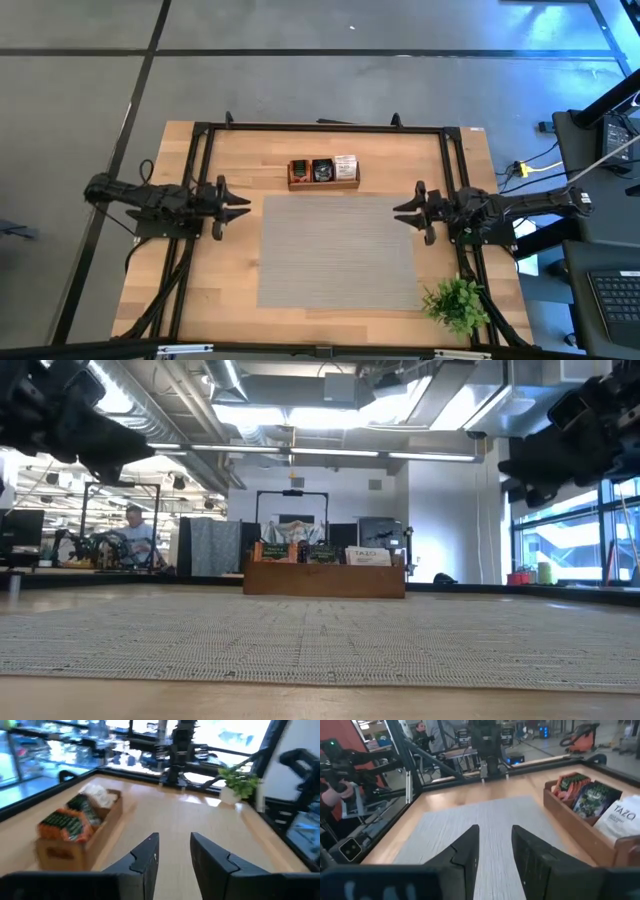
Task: Pick & Place Tea
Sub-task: Return to Home Position
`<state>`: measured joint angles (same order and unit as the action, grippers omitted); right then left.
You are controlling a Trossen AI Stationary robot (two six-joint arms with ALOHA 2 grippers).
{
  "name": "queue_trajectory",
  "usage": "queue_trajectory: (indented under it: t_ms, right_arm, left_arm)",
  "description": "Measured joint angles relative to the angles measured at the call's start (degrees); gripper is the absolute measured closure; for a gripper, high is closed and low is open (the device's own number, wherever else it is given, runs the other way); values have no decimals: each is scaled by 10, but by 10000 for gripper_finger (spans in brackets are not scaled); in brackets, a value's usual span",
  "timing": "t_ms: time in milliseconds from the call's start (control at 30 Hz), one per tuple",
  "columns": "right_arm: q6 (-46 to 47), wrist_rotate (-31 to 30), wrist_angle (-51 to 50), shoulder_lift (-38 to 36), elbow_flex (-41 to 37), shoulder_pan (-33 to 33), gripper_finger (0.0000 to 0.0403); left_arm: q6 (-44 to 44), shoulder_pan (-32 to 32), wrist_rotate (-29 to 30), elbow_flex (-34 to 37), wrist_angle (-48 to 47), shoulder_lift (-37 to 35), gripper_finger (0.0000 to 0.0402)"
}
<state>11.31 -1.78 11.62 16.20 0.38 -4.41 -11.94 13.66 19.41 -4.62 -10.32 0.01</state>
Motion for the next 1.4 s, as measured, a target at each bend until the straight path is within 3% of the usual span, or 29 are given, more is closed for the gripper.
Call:
queue_trajectory:
  t_ms: [433, 633, 800, 933, 1167, 1400]
  right_arm:
    - [-104, -1, -7, -16, 0, 60, 286]
    - [-95, -3, -16, -60, 0, 121, 286]
    - [-62, -53, -90, -124, 1, 144, 286]
    - [-86, -31, -94, -162, 1, 144, 286]
    - [-56, 14, -104, -154, 0, 144, 286]
    - [-54, 19, -105, -154, 0, 144, 286]
  left_arm:
    - [8, -89, -13, 4, 12, 3, 294]
    - [36, -123, -26, 4, 11, 3, 293]
    - [38, -138, -26, 4, 11, 3, 290]
    - [47, -143, -26, 4, 11, 3, 291]
    - [62, -147, -26, 4, 11, 3, 294]
    - [62, -145, -45, 4, 11, 4, 290]
